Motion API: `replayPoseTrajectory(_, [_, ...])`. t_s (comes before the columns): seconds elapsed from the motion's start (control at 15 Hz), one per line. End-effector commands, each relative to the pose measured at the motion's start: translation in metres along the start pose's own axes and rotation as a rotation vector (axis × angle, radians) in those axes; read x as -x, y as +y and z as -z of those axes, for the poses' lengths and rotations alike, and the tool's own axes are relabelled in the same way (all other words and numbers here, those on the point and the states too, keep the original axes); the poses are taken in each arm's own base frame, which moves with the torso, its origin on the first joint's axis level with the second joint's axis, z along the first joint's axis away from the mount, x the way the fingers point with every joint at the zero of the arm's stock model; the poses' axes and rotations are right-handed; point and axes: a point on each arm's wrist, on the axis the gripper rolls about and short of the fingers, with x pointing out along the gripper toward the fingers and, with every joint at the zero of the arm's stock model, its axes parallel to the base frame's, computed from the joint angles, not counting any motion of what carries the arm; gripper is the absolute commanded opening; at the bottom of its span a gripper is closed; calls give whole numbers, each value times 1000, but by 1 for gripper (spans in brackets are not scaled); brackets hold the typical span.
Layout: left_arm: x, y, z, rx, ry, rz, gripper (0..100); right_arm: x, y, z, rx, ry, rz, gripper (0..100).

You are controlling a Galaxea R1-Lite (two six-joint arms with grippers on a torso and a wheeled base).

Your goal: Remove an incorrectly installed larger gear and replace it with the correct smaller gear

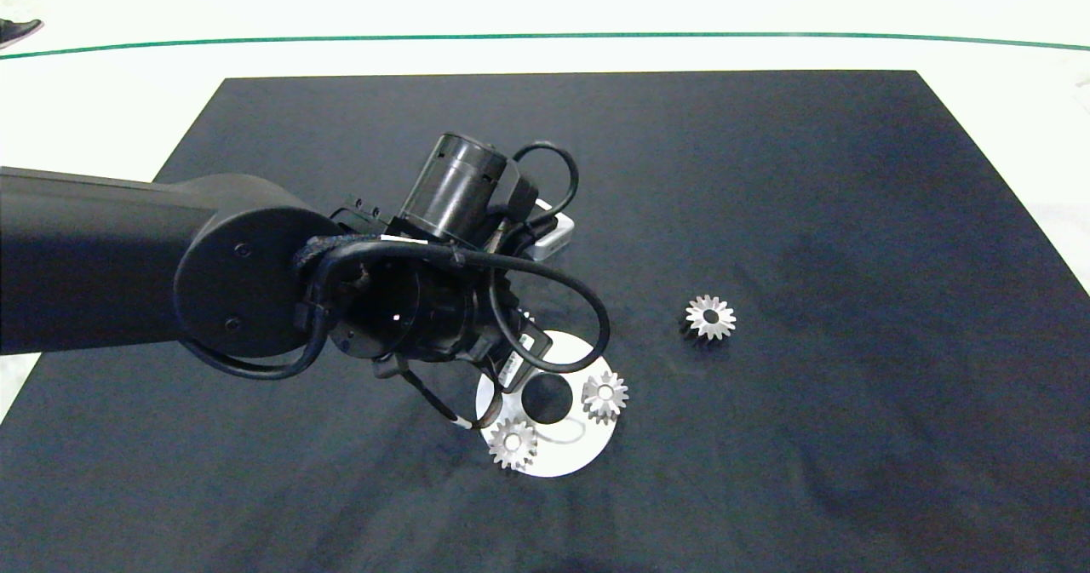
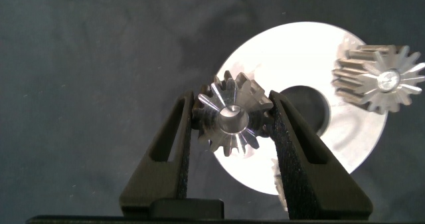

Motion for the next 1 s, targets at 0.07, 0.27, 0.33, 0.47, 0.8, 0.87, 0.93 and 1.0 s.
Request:
replayPoseTrajectory(0.07, [0,-5,0,-9,1,10,25,0,0,0,1,1,-1,100])
replayPoseTrajectory(0.27, [-2,-5,-2,-10,1,9,25,0,0,0,1,-2,-1,100])
replayPoseTrajectory(0.33, [-4,-6,-2,-10,4,9,25,0,0,0,1,-2,-1,100])
replayPoseTrajectory(0.47, [-6,-4,-1,-10,8,6,25,0,0,0,1,-2,-1,100])
replayPoseTrajectory(0.8, [-5,-1,0,-3,12,-6,25,1,0,0,1,-4,-1,100])
replayPoseTrajectory(0.87, [-5,1,1,0,14,-9,25,1,0,0,1,-4,-1,100])
replayPoseTrajectory(0.93, [-5,1,1,0,15,-9,25,1,0,0,2,-4,0,100])
replayPoseTrajectory(1.0, [-4,1,2,0,15,-9,25,1,0,0,1,-4,-1,100])
